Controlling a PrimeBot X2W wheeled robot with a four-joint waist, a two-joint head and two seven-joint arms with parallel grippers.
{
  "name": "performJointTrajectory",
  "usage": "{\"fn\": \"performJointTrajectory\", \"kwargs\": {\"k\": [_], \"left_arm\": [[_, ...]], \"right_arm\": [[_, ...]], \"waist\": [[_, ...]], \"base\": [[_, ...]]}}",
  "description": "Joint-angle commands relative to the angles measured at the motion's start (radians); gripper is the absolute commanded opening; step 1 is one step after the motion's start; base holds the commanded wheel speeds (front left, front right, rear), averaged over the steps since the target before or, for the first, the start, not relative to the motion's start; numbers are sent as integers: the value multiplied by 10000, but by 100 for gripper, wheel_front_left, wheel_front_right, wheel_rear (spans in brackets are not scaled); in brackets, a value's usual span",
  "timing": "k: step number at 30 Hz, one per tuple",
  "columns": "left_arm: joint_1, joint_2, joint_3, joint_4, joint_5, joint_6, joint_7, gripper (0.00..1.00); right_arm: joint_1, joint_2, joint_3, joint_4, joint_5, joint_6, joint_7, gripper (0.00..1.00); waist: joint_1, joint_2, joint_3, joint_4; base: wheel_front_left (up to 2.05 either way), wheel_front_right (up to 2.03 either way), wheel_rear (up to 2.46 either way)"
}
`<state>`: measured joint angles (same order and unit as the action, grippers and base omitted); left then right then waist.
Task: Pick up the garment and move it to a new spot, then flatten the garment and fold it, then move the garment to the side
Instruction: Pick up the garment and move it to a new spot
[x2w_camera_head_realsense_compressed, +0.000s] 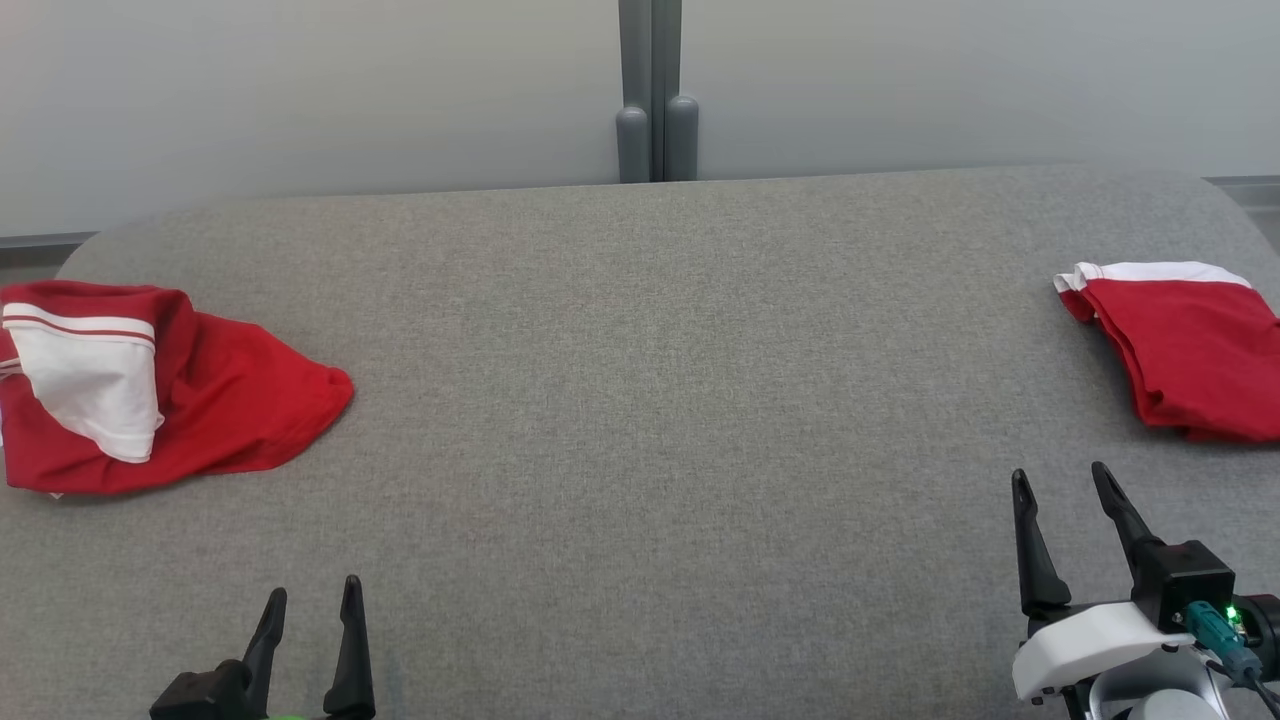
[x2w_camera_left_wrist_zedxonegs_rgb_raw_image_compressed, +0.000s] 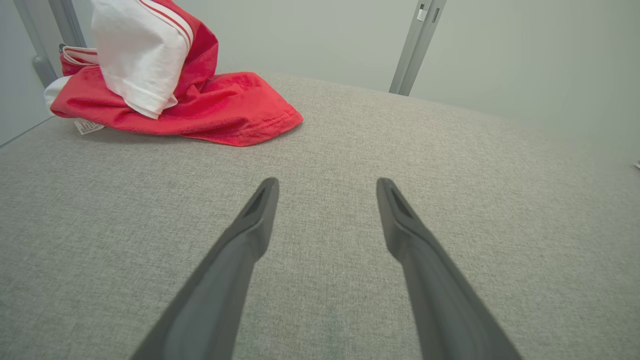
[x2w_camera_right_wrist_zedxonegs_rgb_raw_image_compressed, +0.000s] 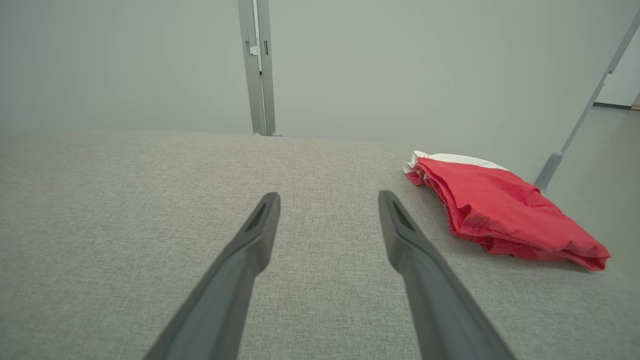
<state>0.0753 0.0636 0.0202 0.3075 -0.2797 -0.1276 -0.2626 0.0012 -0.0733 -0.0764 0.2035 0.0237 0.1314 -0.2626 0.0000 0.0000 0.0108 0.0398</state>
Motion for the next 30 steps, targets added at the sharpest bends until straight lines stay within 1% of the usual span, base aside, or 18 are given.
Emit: {"fn": "performJointTrajectory", "kwargs": {"k": [1,6,10,13,15,16,22,26,30], "left_arm": [[-24,-1,-22,20,-2,-32,-28,100],[-34,-9,-134,12,-6,-40,-28,100],[-163,59,-310,-45,-60,-42,-28,100],[-244,68,-366,-124,-96,-44,-28,100],[-261,64,-414,-183,-87,-44,-28,100],[-261,64,-414,-183,-87,-44,-28,100],[-12,72,-268,-325,-8,-45,-27,100],[245,119,163,-417,27,-19,-28,100],[557,54,948,-810,-150,111,-27,100]], "right_arm": [[145,23,-36,17,-96,-16,-27,100],[178,58,-88,45,-119,-15,-27,100],[42,-36,-26,-28,-142,-15,-27,100],[-16,-96,56,-15,-127,-15,-27,100],[0,-126,77,42,-81,-15,-27,100],[0,-126,77,42,-81,-15,-27,100],[158,-80,265,206,40,-15,-28,100],[121,-36,673,448,40,-15,-26,100],[-668,-90,1541,835,21,-16,-26,100]], "waist": [[0,0,-2,3],[0,0,-20,74],[0,0,-15,439],[0,0,-85,992],[0,0,-156,1496],[0,0,-156,1496],[0,0,-429,3306],[0,0,-617,4421],[0,0,-398,4641]], "base": [[0,0,0],[0,0,0],[0,0,0],[0,0,0],[0,0,0],[0,0,0],[0,0,0],[0,0,0],[0,0,0]]}}
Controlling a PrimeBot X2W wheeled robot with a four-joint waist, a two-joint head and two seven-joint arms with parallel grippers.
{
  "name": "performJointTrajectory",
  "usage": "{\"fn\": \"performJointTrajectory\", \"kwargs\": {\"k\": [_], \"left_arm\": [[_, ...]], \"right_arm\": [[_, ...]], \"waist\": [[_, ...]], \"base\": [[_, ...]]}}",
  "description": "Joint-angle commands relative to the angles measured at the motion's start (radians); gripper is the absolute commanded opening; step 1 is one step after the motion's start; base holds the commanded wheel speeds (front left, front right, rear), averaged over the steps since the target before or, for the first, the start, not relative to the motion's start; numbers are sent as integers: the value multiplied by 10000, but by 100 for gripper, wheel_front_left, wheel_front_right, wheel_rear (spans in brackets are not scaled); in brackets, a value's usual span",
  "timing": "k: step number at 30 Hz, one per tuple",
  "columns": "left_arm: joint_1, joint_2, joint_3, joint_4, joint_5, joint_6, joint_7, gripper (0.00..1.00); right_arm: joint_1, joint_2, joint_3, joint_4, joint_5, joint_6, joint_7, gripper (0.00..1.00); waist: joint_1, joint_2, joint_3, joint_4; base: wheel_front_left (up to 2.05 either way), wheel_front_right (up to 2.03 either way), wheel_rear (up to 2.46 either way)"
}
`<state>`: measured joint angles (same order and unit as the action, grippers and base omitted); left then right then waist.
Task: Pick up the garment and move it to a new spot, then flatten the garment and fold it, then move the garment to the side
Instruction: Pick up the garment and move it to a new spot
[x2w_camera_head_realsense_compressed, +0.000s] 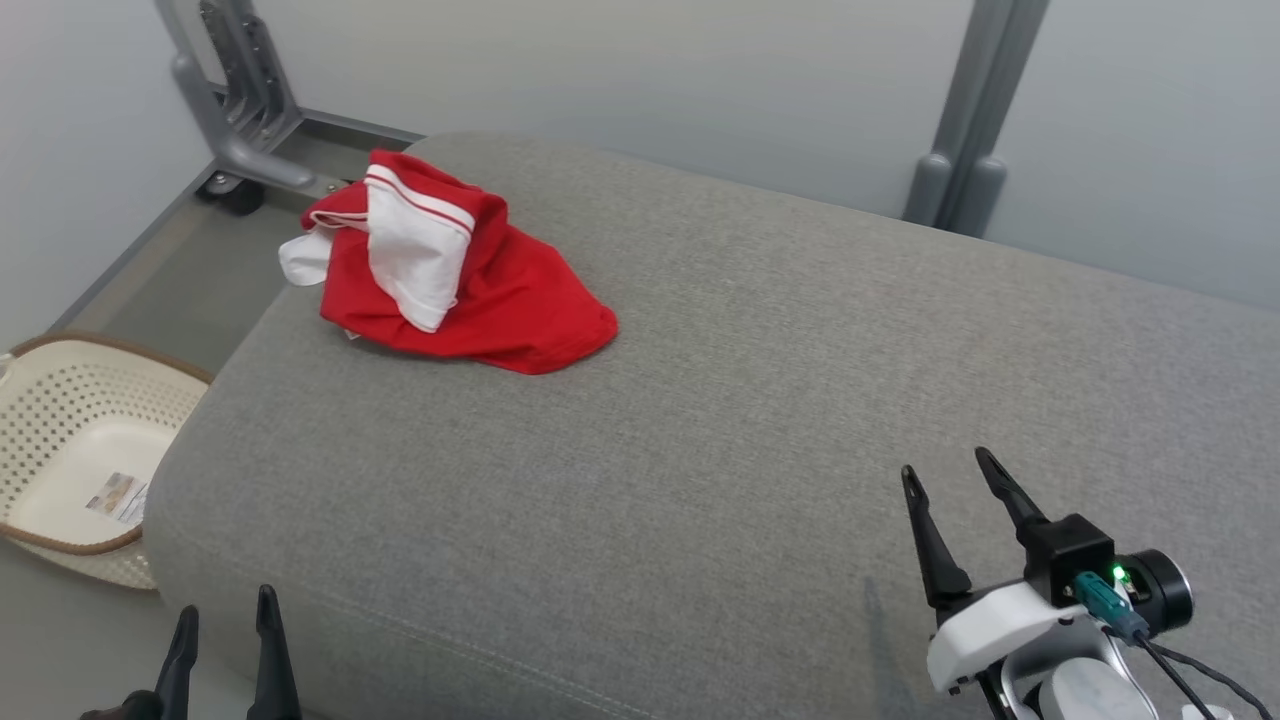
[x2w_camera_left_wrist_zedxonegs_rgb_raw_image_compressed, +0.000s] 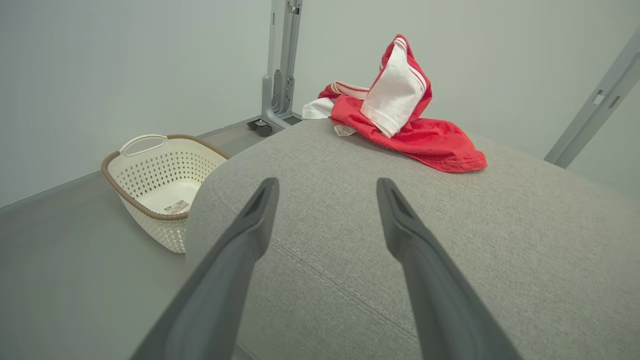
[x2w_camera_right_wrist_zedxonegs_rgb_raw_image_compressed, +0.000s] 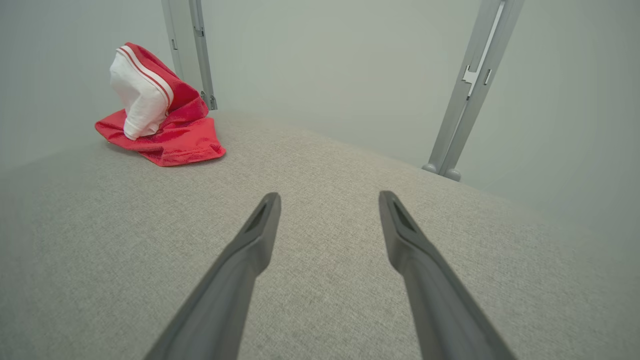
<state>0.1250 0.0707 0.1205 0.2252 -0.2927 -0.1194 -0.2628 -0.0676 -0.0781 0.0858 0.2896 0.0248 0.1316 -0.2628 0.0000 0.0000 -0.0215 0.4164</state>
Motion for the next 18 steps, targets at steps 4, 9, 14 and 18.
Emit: {"fn": "performJointTrajectory", "kwargs": {"k": [4,9,14,18], "left_arm": [[297,-102,326,-307,-31,31,-25,100],[242,-165,430,-443,-9,13,-25,100],[-929,-194,-167,-67,-366,-72,-27,100],[-2774,-196,-734,710,-992,-110,-18,100]], "right_arm": [[-488,-148,504,375,136,-18,-24,100],[-607,-213,718,624,247,-18,-24,100],[-925,-554,341,374,45,-18,-24,100],[-1721,-1048,184,175,-301,-18,-25,100]], "waist": [[0,0,42,949],[0,0,149,984],[0,0,1168,1037],[0,0,2692,820]], "base": [[0,0,0],[0,0,0],[0,0,0],[0,0,0]]}}
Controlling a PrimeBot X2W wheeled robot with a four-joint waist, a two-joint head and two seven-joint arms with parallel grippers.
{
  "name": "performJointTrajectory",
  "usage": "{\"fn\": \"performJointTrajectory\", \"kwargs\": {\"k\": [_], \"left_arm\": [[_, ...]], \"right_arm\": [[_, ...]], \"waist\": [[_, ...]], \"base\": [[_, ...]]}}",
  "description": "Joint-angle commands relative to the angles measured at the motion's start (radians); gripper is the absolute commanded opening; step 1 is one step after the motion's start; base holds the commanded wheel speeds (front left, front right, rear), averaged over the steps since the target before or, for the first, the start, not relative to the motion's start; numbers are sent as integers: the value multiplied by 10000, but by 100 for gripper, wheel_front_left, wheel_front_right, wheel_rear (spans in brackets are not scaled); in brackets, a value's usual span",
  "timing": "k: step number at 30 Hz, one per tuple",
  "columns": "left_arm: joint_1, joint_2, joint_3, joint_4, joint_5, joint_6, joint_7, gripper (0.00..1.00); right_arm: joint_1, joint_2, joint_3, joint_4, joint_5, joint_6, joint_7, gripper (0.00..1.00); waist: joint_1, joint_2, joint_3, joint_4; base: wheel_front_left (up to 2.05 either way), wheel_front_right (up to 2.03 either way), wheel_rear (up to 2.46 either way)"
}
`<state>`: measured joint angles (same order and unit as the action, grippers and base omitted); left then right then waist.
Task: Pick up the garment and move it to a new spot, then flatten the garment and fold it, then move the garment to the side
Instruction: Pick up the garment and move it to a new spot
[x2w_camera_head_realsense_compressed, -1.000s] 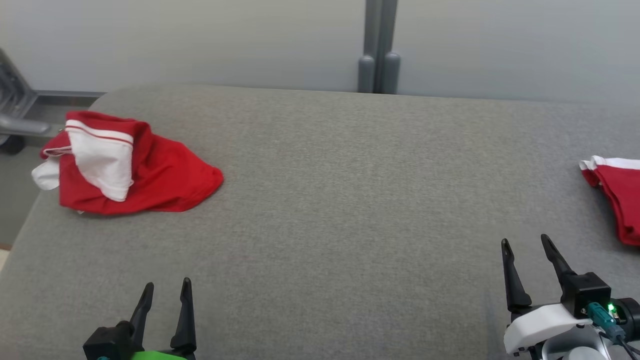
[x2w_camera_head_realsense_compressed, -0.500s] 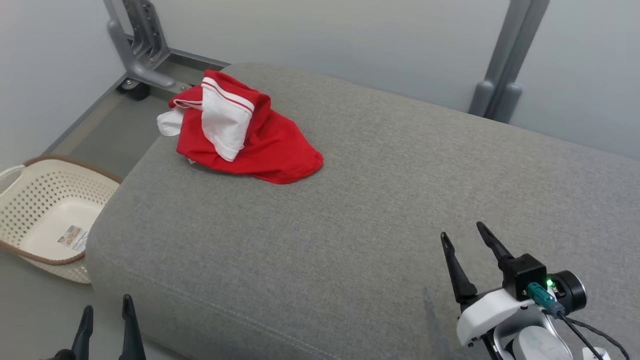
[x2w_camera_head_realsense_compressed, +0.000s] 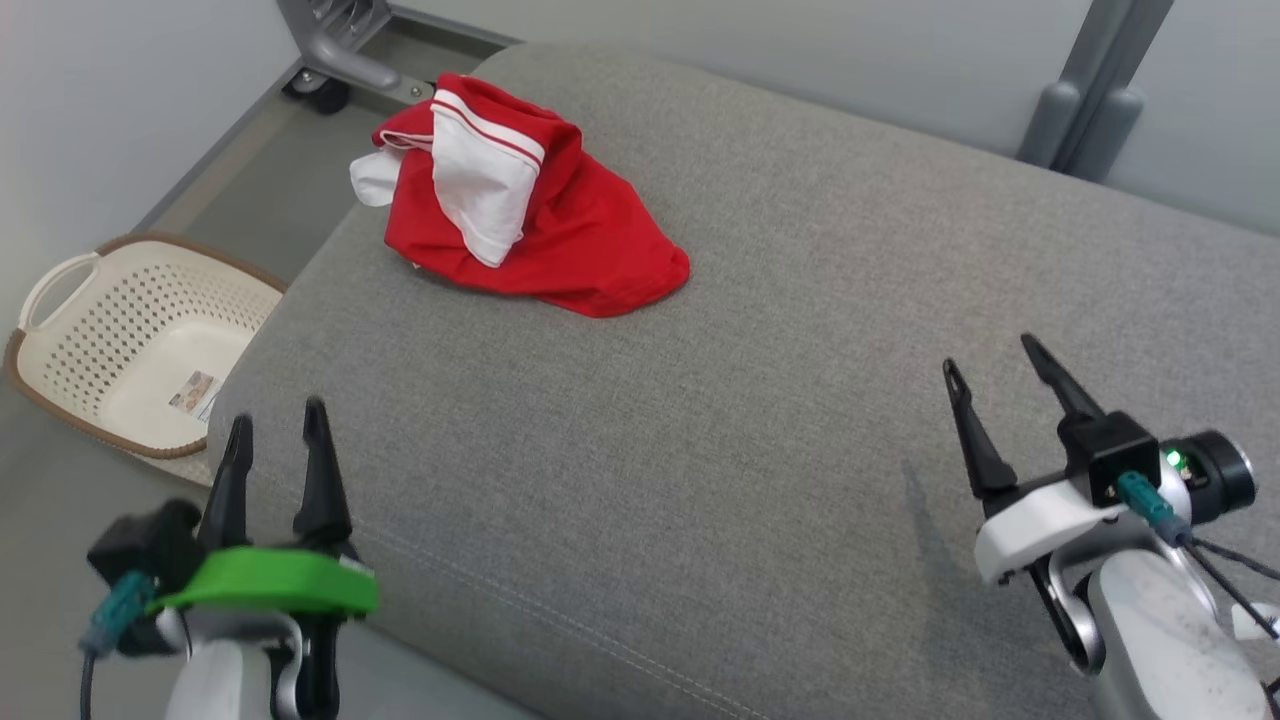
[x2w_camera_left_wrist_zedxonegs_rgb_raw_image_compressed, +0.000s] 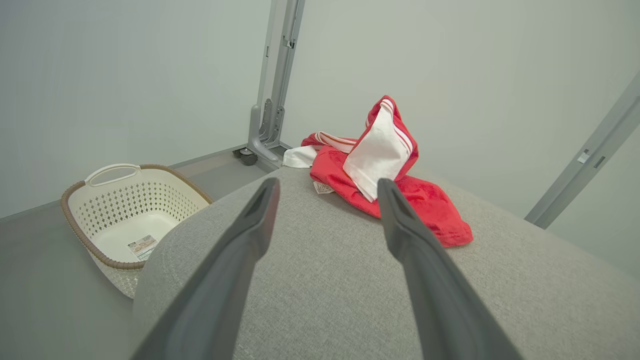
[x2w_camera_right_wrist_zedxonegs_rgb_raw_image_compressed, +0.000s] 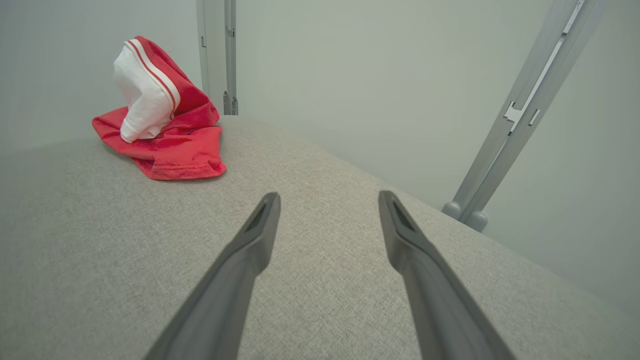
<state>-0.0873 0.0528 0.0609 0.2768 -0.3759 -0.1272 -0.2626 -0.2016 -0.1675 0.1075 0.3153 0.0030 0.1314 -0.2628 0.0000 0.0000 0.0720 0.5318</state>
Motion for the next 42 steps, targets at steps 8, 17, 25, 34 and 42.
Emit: {"fn": "performJointTrajectory", "kwargs": {"k": [8,17,25,34,42], "left_arm": [[-5059,1028,-1617,2001,-2586,-46,1092,100],[-7536,2486,-3386,3659,-4961,-49,1888,100],[-8489,3086,-4533,5084,-6281,-50,1552,100],[-8938,3159,-5676,6633,-7323,-49,1815,100],[-9171,2914,-6376,7854,-7574,-49,2186,100]], "right_arm": [[-1850,-1020,72,-329,-473,-16,-25,100],[-1989,-1192,337,-686,-419,-16,6,100],[-1482,-1247,485,-1479,-456,-16,468,100],[-690,-1575,510,-2840,-338,-17,1321,100],[-460,-1664,345,-3726,-232,-17,1747,100]], "waist": [[0,0,3848,-785],[0,0,4308,-1345],[0,0,4572,-1717],[0,0,4829,-2161],[0,0,5020,-2358]], "base": [[0,0,0],[0,0,0],[0,0,0],[0,0,0],[0,0,0]]}}
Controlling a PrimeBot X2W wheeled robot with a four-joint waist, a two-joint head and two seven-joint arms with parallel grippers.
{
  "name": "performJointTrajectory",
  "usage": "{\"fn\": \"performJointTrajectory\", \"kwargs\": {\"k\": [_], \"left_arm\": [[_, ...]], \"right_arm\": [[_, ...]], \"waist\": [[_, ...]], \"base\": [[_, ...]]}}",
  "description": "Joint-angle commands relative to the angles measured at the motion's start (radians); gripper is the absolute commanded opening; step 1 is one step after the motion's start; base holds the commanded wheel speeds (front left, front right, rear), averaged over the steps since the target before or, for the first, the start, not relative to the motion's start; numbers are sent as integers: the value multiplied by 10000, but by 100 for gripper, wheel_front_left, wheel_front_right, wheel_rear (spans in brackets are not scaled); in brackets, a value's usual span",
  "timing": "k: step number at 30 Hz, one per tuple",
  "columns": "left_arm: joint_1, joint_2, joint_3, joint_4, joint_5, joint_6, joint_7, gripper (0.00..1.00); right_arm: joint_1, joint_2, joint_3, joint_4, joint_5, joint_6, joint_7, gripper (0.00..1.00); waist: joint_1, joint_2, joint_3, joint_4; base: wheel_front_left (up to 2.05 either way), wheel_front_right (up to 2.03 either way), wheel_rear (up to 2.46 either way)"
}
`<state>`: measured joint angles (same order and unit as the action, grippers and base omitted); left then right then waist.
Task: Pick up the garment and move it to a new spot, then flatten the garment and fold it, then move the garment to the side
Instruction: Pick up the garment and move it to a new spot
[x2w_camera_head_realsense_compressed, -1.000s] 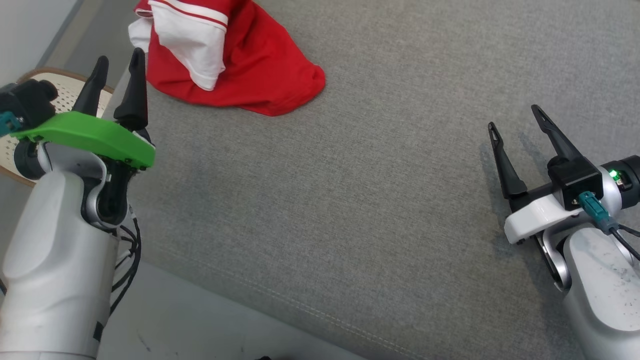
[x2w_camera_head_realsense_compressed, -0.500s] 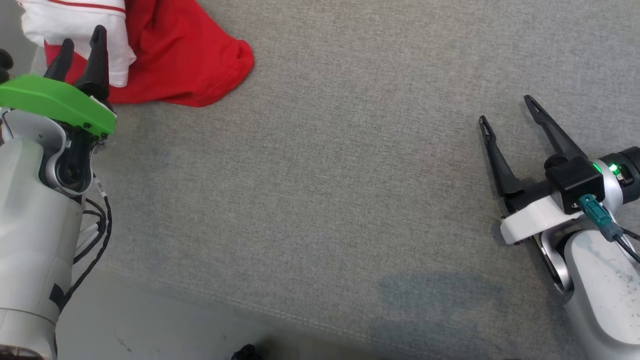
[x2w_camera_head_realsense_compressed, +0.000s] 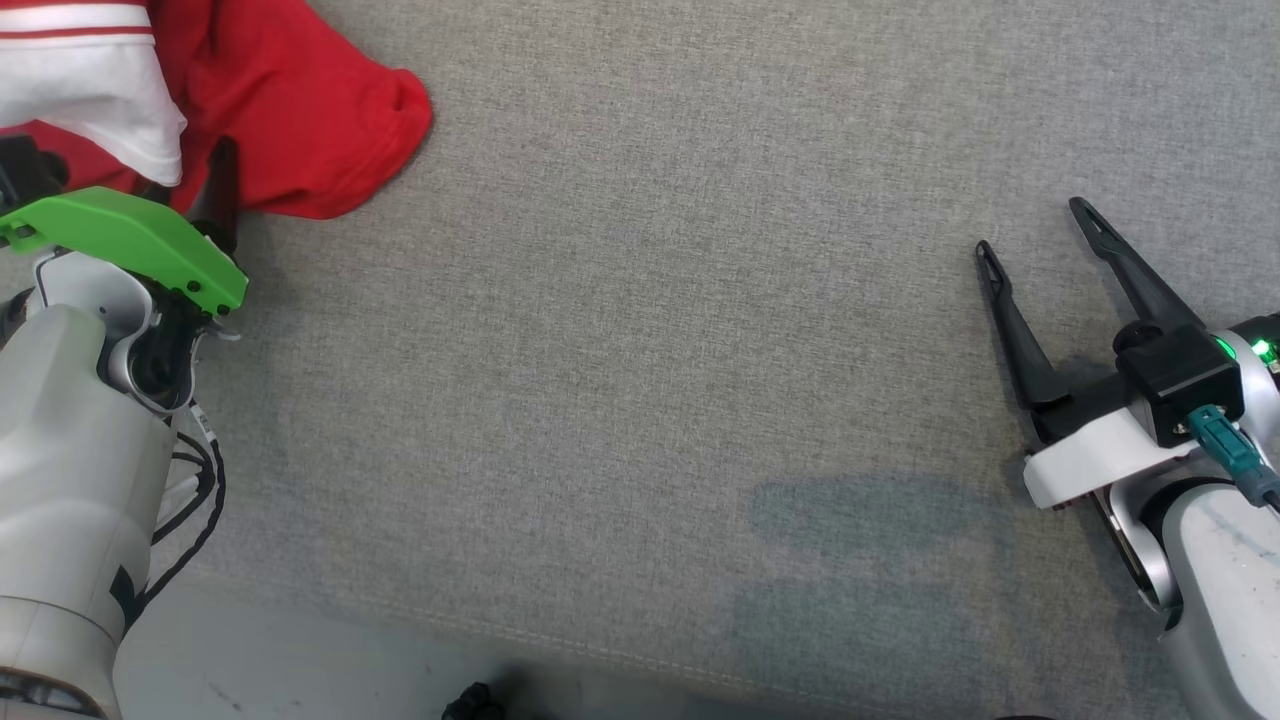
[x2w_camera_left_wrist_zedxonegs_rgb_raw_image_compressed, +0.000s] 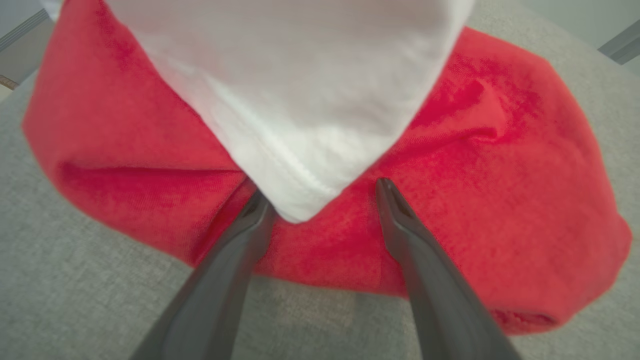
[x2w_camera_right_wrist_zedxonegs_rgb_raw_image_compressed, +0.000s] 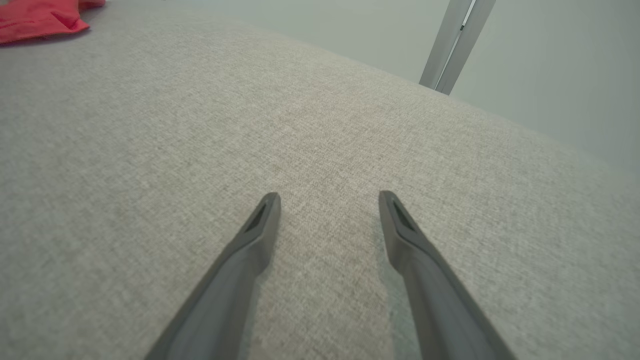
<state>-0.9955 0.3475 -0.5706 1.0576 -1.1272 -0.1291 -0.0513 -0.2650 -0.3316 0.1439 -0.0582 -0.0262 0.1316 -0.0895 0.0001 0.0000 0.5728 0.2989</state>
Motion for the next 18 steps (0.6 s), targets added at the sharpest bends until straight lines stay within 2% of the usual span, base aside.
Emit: {"fn": "performJointTrajectory", "kwargs": {"k": [1,2,3,4,5,13,18], "left_arm": [[-69,-76,-167,91,-109,-30,185,100],[-58,-101,-277,92,-139,-30,281,80],[-46,-117,-384,48,-162,-31,349,31],[-52,-116,-462,-1,-228,-32,390,3],[-45,-125,-562,-80,-268,-32,465,0],[140,179,-1527,-1510,-519,-32,483,0],[310,577,-2224,-2756,-788,-32,-11,0]], "right_arm": [[176,2,-53,-36,57,-18,35,100],[186,30,-93,-73,57,-18,35,100],[192,58,-118,-98,68,-18,36,100],[192,90,-138,-114,72,-18,43,100],[194,126,-159,-112,78,-18,41,100],[79,443,-127,302,159,-18,-281,100],[-9,839,-121,887,264,-18,-761,100]], "waist": [[-1,0,11,-37],[-1,0,3,-41],[-1,0,-11,-40],[-1,0,-28,-33],[-1,0,-50,-18],[-1,0,-508,77],[-1,0,-1054,21]], "base": [[0,0,0],[0,0,0],[0,0,0],[0,0,0],[0,0,0],[0,0,0],[0,0,0]]}}
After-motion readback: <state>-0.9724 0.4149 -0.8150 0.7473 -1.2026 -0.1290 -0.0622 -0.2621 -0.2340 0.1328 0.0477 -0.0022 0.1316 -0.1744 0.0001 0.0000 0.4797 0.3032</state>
